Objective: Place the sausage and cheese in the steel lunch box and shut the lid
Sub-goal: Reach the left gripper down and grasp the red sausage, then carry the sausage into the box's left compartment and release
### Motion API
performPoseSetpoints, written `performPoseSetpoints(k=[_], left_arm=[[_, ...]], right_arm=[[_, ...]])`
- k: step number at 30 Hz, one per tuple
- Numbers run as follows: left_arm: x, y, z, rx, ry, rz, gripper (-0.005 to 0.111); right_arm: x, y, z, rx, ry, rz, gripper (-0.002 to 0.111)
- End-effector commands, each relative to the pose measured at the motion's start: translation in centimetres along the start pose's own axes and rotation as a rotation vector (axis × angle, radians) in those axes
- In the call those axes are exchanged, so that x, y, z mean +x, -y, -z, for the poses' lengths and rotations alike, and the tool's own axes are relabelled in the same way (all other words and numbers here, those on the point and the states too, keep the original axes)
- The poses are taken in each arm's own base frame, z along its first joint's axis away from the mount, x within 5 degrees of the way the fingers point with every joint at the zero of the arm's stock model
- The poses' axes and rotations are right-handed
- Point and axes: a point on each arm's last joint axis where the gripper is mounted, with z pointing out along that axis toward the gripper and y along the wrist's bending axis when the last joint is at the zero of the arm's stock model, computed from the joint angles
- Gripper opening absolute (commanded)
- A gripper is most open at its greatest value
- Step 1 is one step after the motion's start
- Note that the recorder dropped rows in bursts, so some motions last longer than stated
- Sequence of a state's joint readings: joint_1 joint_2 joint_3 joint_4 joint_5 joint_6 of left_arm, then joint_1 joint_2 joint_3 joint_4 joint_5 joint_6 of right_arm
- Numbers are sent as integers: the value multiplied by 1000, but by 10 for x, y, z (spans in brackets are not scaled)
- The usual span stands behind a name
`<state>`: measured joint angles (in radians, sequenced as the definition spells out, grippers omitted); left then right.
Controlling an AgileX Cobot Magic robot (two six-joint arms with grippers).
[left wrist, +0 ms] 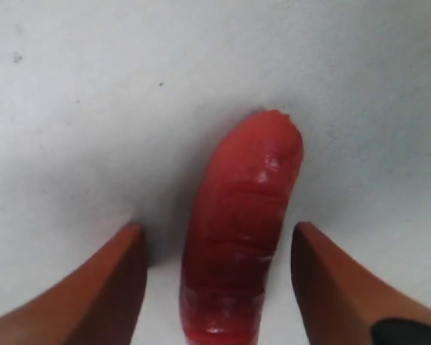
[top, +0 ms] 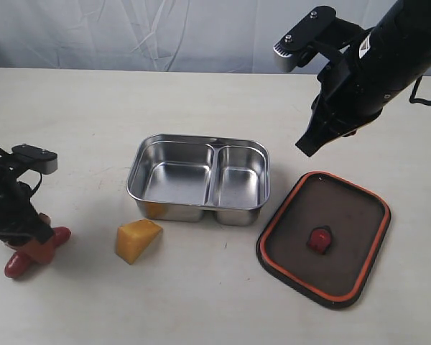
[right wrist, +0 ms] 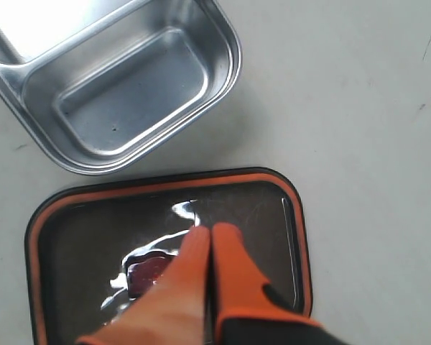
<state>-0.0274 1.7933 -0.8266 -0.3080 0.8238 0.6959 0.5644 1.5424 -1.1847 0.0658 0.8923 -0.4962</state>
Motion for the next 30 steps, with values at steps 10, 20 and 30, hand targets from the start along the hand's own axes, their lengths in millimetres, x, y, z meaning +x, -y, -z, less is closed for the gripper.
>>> performPoseSetpoints(k=[10, 20, 30], left_arm=[[-6, 12, 2, 138, 10, 89, 0], [-38, 25, 87, 59, 391, 67, 0], [-87, 71, 114, -16, 581, -119, 0]], right_arm=[[2, 2, -1, 11, -13, 4, 0], [3, 2, 0, 9, -20, 5, 0], [3, 1, 0, 2, -16, -1, 0]])
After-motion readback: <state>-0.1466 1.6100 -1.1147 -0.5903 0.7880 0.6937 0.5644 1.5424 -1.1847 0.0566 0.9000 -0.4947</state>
